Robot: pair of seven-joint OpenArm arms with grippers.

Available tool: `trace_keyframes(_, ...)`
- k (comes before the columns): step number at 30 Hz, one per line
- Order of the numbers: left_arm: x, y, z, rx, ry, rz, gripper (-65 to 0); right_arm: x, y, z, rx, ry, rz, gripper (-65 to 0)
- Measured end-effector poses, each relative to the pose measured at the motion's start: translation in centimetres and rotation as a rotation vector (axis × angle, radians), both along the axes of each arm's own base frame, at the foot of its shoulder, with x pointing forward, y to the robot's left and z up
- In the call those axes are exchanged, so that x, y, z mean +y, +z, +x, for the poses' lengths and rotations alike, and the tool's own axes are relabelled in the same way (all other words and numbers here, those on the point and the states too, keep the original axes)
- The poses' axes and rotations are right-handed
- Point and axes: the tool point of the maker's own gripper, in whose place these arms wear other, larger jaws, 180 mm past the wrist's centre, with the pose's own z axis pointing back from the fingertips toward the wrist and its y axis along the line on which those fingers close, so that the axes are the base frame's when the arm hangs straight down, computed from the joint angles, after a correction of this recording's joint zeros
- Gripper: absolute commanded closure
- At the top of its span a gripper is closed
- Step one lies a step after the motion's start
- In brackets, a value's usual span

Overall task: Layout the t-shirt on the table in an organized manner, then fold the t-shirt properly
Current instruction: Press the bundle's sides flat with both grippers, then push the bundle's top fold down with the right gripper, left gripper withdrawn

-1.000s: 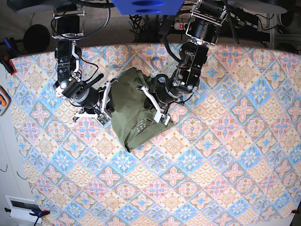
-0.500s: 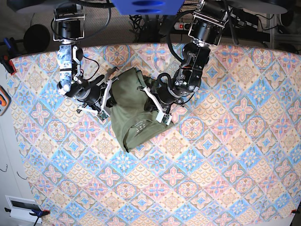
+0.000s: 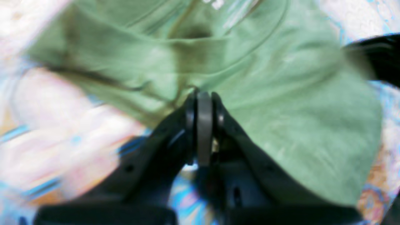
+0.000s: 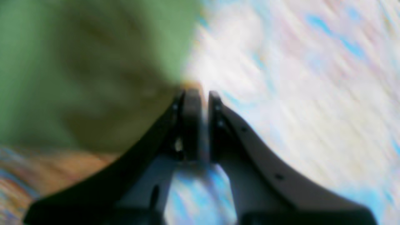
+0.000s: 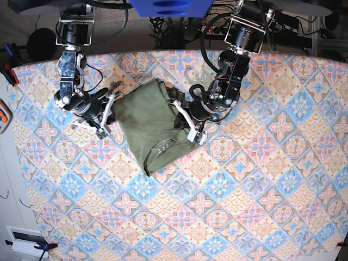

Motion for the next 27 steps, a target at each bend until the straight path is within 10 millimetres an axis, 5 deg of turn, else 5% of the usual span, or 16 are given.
trace_keyframes(5,1.3,4.0,0.1,-0.100,0.001,-0.001,-0.7,1.9,4.8,1.3,-0.165,0.046,0.030,-5.1)
trace_keyframes(10,2.8,9.1,0.4,-0.219,0.050,-0.081,-0.7,2.3,4.5,-2.5,-0.107,0.085,-0.036,-5.1)
trace_keyframes(16,6.8,9.8,1.1,-0.218,0.177,-0.111,-0.7,8.9,6.0,-3.8,-0.115,0.236,0.101,-5.1)
trace_keyframes(21,10.7,8.7,-0.7,-0.180,0.285,-0.096,-0.7,12.8,5.3,-5.5,-0.075,0.325,0.138,-4.5)
trace_keyframes(27,11.3,8.9,-0.9,-0.191,0.303,-0.100,-0.7,18.7,5.8,-6.5,-0.062,0.383,0.285,-3.1)
